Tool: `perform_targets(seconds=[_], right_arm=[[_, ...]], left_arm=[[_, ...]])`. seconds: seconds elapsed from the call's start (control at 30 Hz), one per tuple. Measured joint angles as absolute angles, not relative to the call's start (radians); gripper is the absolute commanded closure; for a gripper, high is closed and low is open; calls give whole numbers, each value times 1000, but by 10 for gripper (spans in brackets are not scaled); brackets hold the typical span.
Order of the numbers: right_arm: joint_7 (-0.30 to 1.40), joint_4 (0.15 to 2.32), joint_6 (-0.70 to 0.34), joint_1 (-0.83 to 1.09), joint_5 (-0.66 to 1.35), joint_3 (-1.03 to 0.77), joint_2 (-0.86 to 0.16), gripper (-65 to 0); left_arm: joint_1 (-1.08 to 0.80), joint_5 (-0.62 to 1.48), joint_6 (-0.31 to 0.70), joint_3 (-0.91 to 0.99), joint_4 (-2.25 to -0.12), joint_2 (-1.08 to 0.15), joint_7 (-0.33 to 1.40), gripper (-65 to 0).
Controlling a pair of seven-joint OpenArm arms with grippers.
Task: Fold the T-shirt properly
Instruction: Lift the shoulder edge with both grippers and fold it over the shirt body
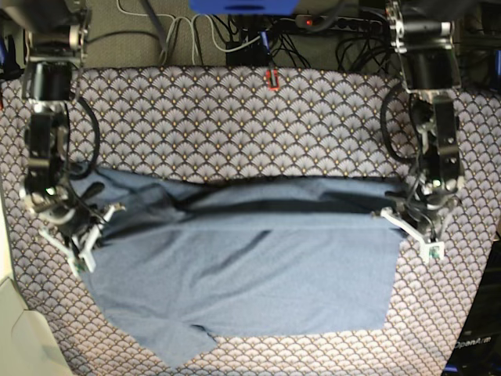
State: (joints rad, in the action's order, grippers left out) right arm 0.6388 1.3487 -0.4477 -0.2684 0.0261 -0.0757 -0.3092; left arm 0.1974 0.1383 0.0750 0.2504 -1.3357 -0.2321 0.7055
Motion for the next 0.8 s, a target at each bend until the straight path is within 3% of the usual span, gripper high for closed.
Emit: perform_targets(seconds=[0.2, 0.47, 0.8], right_arm=[[525, 1260, -451, -318, -136, 0, -274, 0], [489, 1095, -452, -436, -154, 18, -266, 0], [482, 1023, -452, -520, -157, 18, -263, 0]], left_arm=[[236, 59, 75, 250, -1255, -232, 546, -6], [299, 23, 72, 135, -1097, -234, 431, -6], [392, 22, 67, 103, -1031, -233, 415, -6]])
